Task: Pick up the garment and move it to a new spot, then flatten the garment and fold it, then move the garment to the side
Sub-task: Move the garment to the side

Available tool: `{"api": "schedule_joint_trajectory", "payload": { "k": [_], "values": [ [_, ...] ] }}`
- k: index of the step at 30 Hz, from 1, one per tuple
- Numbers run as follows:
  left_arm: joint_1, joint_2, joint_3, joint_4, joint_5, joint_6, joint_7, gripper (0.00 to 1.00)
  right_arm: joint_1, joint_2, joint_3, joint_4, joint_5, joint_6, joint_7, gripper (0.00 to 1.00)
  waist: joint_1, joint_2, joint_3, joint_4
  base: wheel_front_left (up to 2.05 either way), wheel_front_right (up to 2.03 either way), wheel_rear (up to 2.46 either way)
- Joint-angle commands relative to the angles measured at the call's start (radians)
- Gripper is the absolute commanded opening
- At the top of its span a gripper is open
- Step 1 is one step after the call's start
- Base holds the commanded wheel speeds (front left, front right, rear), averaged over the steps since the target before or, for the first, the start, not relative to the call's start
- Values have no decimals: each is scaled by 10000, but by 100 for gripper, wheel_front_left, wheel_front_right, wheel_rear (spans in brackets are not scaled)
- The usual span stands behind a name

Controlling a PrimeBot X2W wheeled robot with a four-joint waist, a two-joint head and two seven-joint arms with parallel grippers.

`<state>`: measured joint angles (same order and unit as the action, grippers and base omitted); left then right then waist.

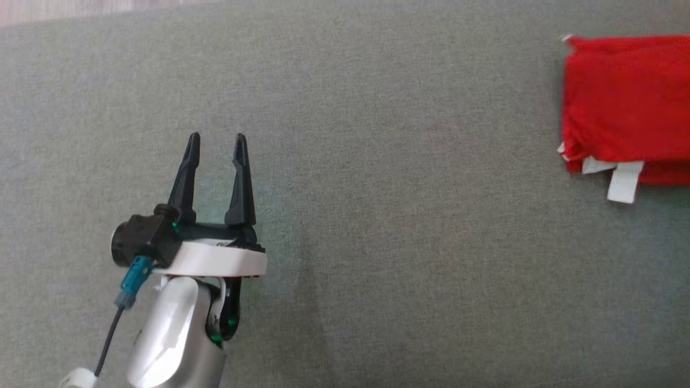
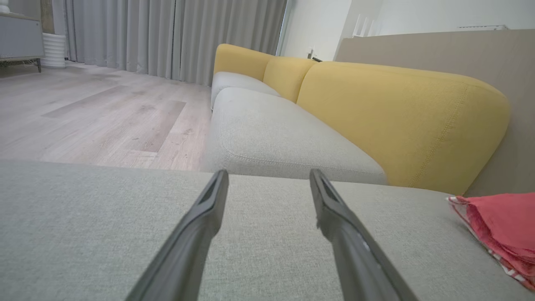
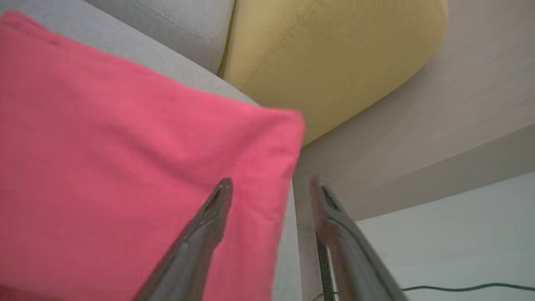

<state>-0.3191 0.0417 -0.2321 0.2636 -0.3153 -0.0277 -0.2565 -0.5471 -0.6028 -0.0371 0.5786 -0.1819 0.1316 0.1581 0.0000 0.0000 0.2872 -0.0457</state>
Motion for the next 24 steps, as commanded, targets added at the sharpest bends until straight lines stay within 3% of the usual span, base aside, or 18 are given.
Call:
{"api": "schedule_joint_trajectory", "payload": {
  "k": [1, 10, 24],
  "values": [
    [-261, 85, 343, -254, 115, -46, -53, 100, 41, -216, 0, -355, -74, -9, -129, 100, 0, 0, -90, -29, 0, 0, 0],
    [81, 85, 521, -238, 163, -61, -53, 100, -119, 1001, 85, -1483, -249, -9, -653, 100, 0, 0, -870, -77, 0, 0, 0],
    [989, 85, 937, -556, 213, 2, -53, 100, 742, 4617, 442, -3419, 1714, -9, -2219, 100, 0, 0, -2104, 266, 0, 0, 0]
  ]
}}
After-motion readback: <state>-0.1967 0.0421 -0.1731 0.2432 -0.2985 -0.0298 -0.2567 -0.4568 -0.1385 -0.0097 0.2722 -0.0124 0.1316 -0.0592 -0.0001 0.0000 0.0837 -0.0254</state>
